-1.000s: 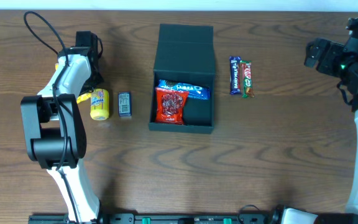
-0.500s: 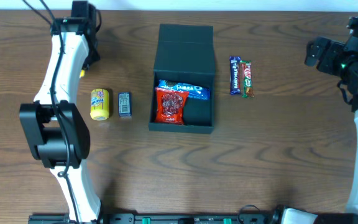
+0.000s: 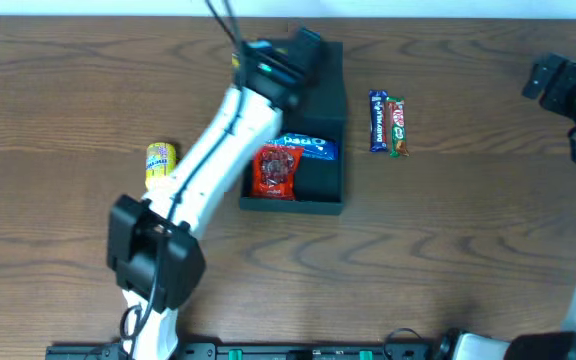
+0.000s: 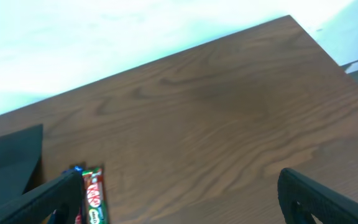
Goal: Pack container
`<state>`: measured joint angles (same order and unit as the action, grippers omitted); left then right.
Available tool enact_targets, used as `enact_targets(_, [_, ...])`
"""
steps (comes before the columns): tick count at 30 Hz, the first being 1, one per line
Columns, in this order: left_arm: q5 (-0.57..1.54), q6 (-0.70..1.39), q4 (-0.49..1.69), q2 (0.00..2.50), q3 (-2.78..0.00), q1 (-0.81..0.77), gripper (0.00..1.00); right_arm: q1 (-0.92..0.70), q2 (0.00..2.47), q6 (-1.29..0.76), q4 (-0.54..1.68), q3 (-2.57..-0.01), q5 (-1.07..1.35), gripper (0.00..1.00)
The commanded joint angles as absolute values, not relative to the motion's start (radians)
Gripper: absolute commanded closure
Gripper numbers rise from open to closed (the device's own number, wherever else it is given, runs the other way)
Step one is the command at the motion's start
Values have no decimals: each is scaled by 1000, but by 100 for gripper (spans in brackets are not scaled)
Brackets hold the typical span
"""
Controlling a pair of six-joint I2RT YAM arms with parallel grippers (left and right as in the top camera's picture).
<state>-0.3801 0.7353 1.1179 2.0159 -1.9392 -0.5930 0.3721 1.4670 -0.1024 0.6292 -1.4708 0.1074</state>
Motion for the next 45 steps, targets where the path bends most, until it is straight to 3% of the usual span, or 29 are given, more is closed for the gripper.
enact_targets(1, [-392, 878, 1147, 2007, -1959, -651, 94, 397, 1488, -96, 624, -1473, 158, 1])
enact_targets(10, [-399, 987, 1177, 2039, -1842, -752, 94, 401, 1493, -96, 627, -1473, 191, 1])
enact_targets(16, [-405, 1018, 1170, 2040, -1731, -749, 94, 401, 1493, -97, 647, -1473, 323, 1])
enact_targets(42, [-434, 996, 1144, 2040, -1674, -712, 94, 400, 1493, -52, 811, -1473, 359, 1])
enact_targets(43, [-429, 996, 1143, 2040, -1674, -712, 94, 398, 1493, -33, 821, -1473, 396, 6])
enact_targets(45, [-428, 996, 1143, 2040, -1674, -709, 94, 385, 1493, 11, 856, -1473, 513, 38])
